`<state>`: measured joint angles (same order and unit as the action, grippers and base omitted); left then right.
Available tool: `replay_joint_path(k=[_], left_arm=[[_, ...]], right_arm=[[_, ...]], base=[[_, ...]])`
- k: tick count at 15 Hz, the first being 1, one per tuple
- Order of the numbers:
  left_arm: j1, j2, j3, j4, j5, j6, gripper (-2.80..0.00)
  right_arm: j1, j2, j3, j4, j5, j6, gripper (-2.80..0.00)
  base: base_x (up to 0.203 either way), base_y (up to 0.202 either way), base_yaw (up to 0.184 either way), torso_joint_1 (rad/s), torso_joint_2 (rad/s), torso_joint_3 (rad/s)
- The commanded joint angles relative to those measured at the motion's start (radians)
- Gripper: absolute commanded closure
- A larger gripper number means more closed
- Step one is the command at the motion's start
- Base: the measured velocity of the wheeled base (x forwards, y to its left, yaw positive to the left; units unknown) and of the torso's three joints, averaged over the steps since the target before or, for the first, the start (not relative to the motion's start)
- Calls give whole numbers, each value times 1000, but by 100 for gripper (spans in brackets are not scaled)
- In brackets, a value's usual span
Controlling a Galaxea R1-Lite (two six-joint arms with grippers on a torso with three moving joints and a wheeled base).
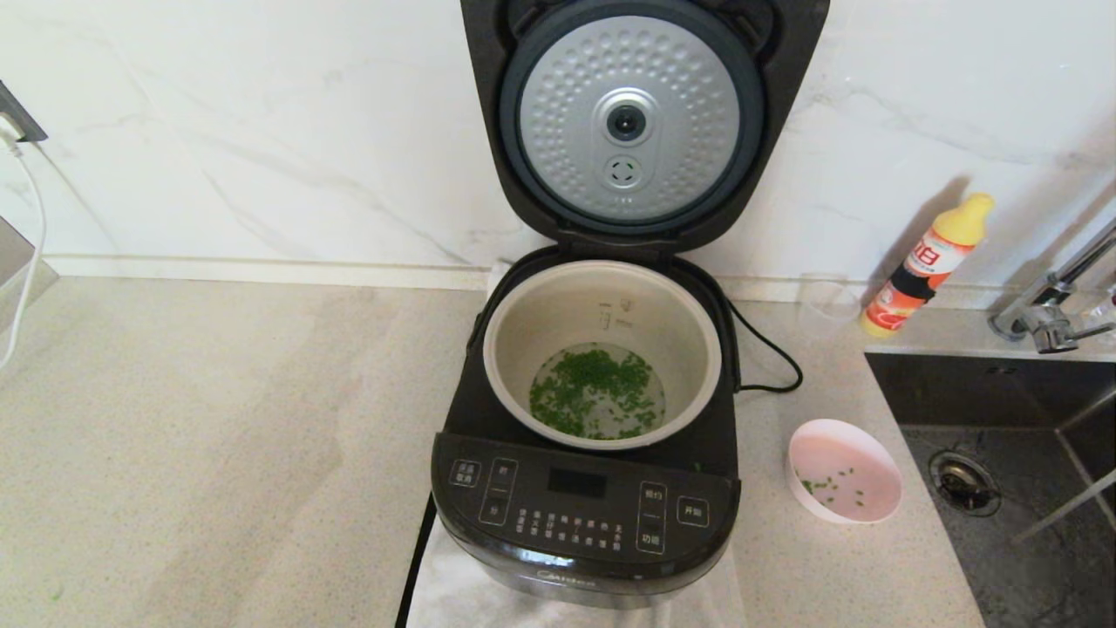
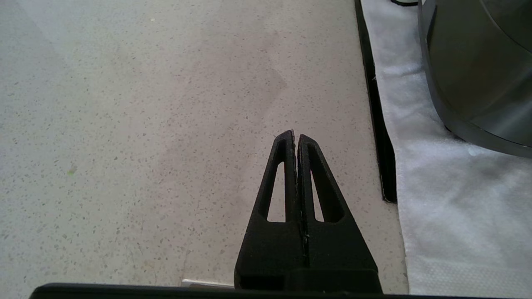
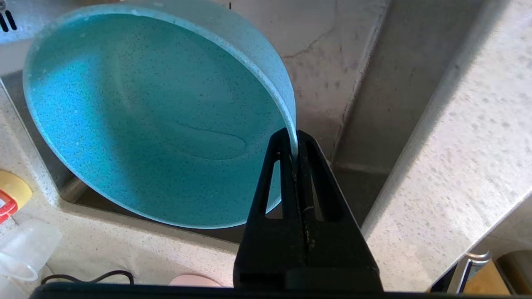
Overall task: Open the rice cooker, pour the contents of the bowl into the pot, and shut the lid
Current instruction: Fill a bowl with water from the tap
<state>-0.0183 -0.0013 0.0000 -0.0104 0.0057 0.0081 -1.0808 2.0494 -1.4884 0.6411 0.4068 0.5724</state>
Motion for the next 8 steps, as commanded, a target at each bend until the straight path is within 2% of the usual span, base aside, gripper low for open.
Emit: replay_joint_path(k=[1,3,6,8], left_arm=[[0,0,9,0,0,0,0],[0,0,9,0,0,0,0],[0,0,9,0,0,0,0],[0,0,9,0,0,0,0]], right_arm=[[16,27,-31,3,4,16,0],[33,46,-64,4,4,51,0],[49,73,-90,0,4,60,0],[61,102,-132,1,4,102,0]], base=[[0,0,0,0,0,0],[0,0,0,0,0,0],[0,0,0,0,0,0],[0,0,0,0,0,0]])
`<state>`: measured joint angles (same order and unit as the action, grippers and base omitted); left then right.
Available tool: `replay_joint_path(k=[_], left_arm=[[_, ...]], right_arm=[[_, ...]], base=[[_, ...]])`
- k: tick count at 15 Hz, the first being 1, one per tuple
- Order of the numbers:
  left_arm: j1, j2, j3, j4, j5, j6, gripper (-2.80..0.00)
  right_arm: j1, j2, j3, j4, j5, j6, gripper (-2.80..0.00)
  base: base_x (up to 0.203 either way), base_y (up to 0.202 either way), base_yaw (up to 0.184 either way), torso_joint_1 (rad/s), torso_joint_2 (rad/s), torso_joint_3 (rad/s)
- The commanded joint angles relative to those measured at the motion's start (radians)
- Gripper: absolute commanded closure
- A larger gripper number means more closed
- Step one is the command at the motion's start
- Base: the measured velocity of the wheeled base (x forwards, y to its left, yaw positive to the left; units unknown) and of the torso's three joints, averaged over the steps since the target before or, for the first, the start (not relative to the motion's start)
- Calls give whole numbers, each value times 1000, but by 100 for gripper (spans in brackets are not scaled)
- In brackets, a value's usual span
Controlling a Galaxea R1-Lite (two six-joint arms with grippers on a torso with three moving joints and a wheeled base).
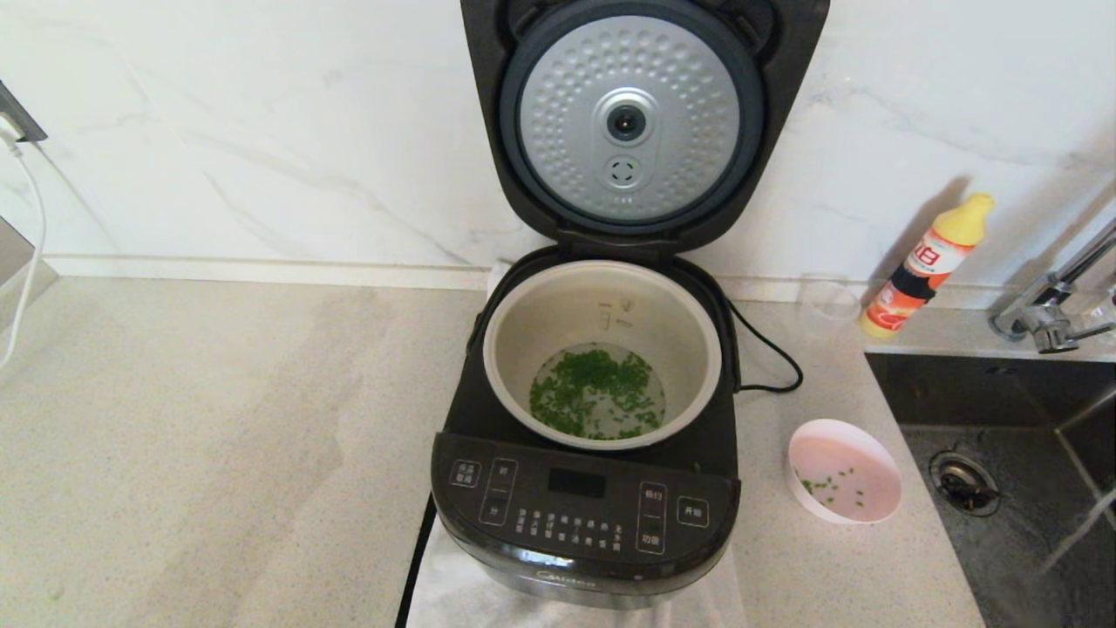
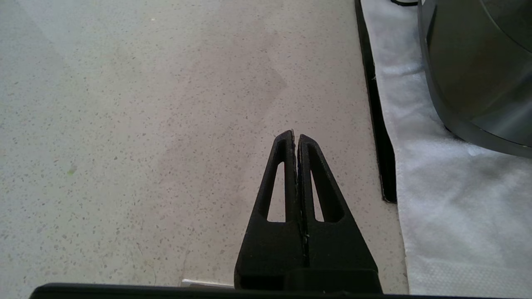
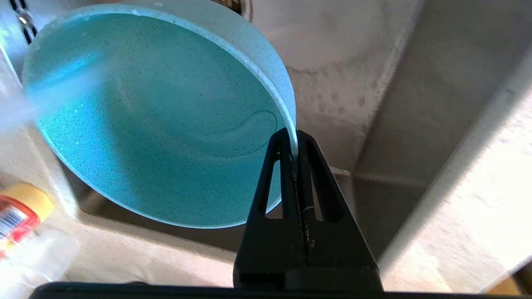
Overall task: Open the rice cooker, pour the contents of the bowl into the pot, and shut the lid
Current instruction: Fill a bowl with water from the tap
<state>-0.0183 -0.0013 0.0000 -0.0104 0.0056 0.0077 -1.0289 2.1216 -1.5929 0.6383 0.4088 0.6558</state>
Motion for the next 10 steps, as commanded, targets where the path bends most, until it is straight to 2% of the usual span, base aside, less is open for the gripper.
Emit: replay_joint_path(k=[1,10], left_arm=[[0,0,9,0,1,0,0],[0,0,9,0,1,0,0]], right_arm=[[13,42,-43,4,2,28,0],[17,57,-67,6,2,35,0]], base=[[0,0,0,0,0,0],[0,0,0,0,0,0]])
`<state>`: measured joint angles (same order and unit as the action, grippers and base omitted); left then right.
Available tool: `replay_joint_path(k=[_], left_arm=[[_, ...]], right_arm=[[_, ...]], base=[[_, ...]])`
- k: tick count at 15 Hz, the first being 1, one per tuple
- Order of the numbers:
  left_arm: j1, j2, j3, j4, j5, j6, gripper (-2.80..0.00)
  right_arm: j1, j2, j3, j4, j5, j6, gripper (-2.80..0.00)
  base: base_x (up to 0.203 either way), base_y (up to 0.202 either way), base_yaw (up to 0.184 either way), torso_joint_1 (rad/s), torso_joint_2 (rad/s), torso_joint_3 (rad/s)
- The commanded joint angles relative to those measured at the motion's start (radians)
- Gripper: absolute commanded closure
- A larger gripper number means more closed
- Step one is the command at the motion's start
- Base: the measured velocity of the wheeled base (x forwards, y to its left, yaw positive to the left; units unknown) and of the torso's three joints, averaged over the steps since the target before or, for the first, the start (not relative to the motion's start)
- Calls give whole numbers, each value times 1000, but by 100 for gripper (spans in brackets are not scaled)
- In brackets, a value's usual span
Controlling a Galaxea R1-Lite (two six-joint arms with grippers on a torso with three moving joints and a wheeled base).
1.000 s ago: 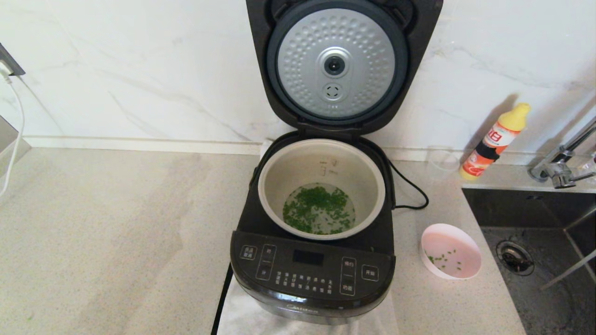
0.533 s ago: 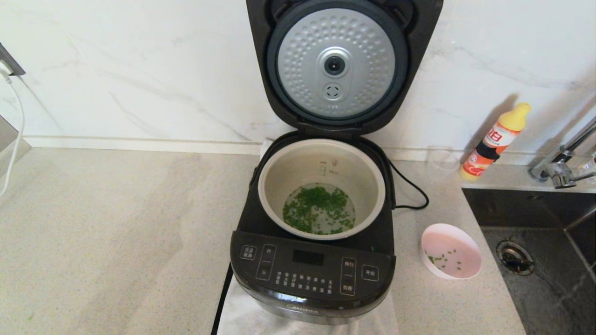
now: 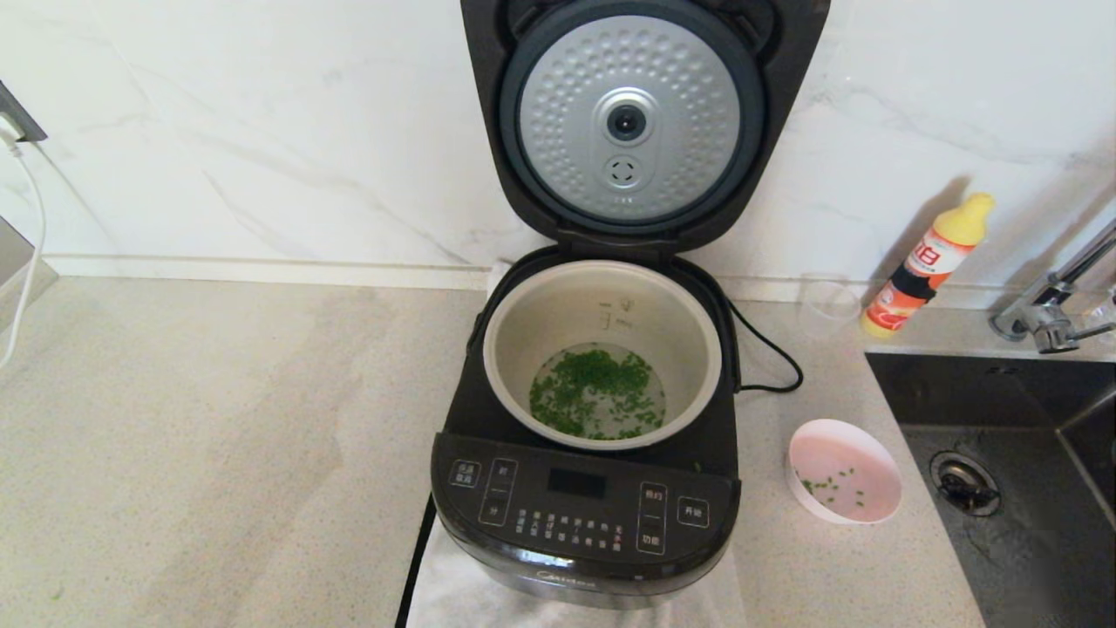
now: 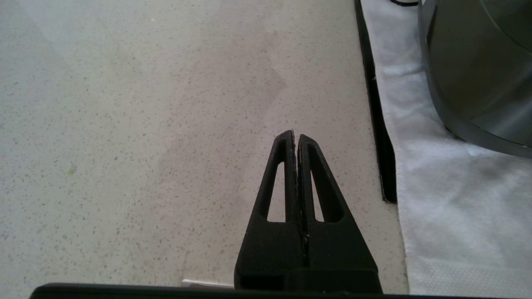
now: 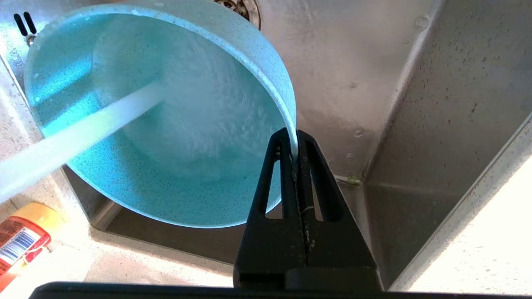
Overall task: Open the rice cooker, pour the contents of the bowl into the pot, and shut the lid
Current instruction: Fill a bowl with water from the tap
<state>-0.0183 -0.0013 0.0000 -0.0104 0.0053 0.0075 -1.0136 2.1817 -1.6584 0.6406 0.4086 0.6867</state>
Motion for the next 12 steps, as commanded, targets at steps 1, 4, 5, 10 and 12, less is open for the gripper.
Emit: replay_joint_path(k=[1,4,5,10,12], left_arm=[[0,0,9,0,1,0,0],[0,0,9,0,1,0,0],[0,0,9,0,1,0,0],[0,0,9,0,1,0,0],[0,0,9,0,1,0,0]], right_arm=[[6,-7,-1,4,1,4,0],[6,-14,1,6,1,4,0],[7,-19,5,15,1,0,0],[76,-158,97,234,-7,-220,0],[117,-242,155,300,-10,-305,0]], base=[[0,0,0,0,0,0],[0,0,0,0,0,0],[0,0,0,0,0,0],[0,0,0,0,0,0],[0,0,0,0,0,0]])
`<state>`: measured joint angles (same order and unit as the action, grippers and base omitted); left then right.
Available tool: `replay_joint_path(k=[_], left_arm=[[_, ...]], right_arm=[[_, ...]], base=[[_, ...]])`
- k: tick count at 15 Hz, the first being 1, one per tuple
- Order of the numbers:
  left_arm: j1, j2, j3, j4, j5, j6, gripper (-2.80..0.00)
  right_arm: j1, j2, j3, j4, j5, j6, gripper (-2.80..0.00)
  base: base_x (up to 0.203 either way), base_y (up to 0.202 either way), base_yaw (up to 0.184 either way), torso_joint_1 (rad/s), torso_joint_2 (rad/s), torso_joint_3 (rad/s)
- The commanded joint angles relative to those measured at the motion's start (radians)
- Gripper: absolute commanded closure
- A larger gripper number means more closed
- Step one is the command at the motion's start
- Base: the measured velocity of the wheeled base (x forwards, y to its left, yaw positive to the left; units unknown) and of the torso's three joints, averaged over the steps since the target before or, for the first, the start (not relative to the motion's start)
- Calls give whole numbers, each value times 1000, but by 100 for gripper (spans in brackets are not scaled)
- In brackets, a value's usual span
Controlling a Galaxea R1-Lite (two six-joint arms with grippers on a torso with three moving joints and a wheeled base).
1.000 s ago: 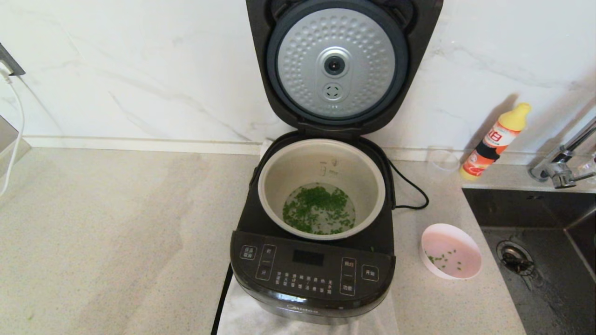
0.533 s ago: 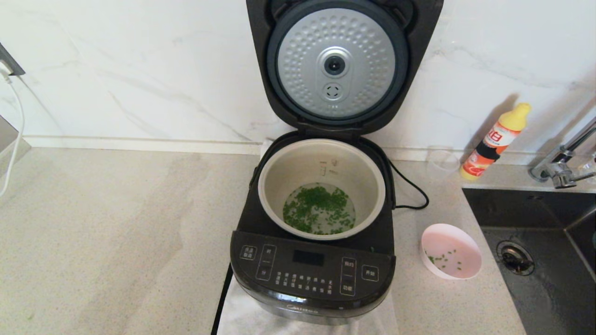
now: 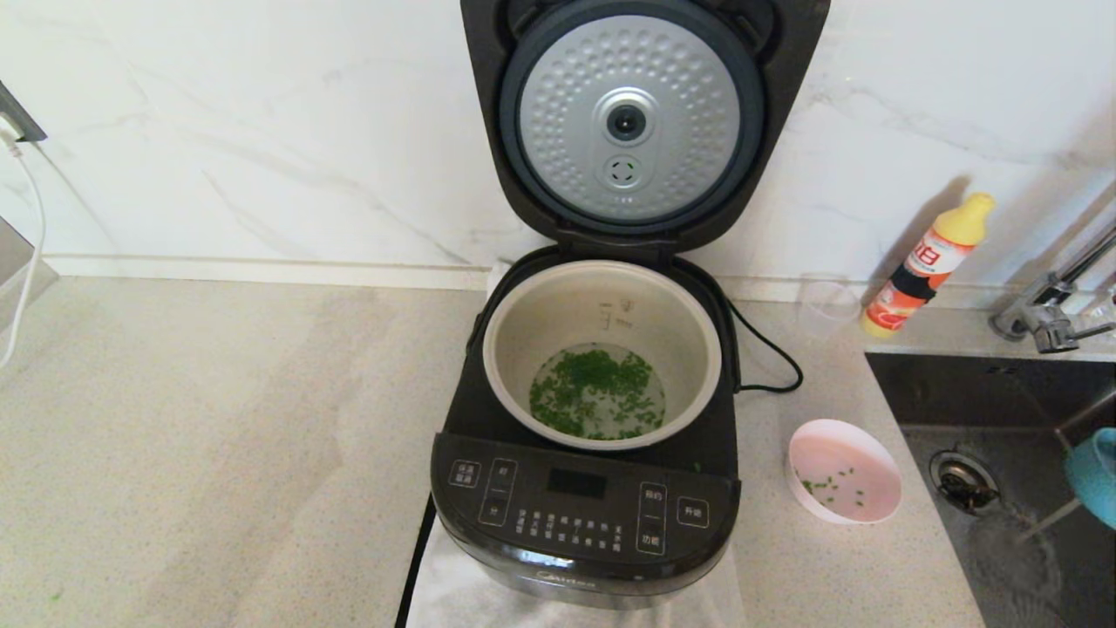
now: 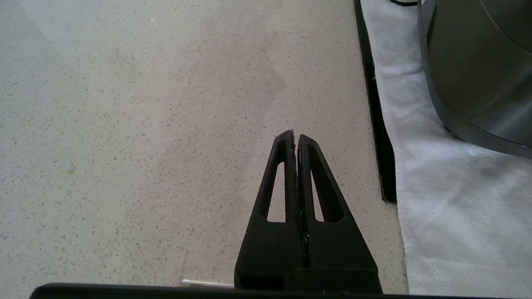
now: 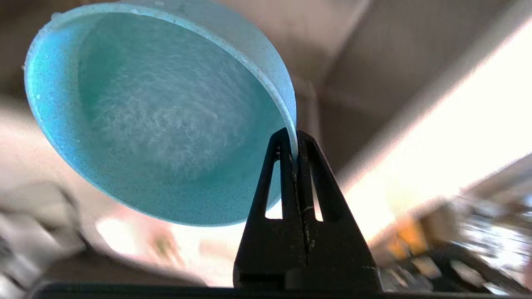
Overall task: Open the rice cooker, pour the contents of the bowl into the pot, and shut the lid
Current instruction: Fill a bowl with water from the tap, then pour the water from the bowl into the rice cooker
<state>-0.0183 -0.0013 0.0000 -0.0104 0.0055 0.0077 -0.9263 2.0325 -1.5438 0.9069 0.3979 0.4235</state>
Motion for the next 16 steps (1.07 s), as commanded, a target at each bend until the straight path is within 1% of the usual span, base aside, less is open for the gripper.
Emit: replay_joint_path(k=[1,2,5,8,12,16], left_arm=[[0,0,9,0,1,0,0],[0,0,9,0,1,0,0],[0,0,9,0,1,0,0],[0,0,9,0,1,0,0],[0,0,9,0,1,0,0],[0,0,9,0,1,0,0]], right_arm=[[51,-136,68,54,-3,-77,0],[74,-176,91,72,-8,-102,0],[165,-286,129,158,-14,-144,0],[285,-399,141,242,-13,-177,0],[477,-522,117,337,-13,-174,0],[645,-560,14,460,-11,-144,0]], base=[[0,0,0,0,0,0],[0,0,0,0,0,0],[0,0,0,0,0,0],[0,0,0,0,0,0],[0,0,0,0,0,0],[0,0,0,0,0,0]])
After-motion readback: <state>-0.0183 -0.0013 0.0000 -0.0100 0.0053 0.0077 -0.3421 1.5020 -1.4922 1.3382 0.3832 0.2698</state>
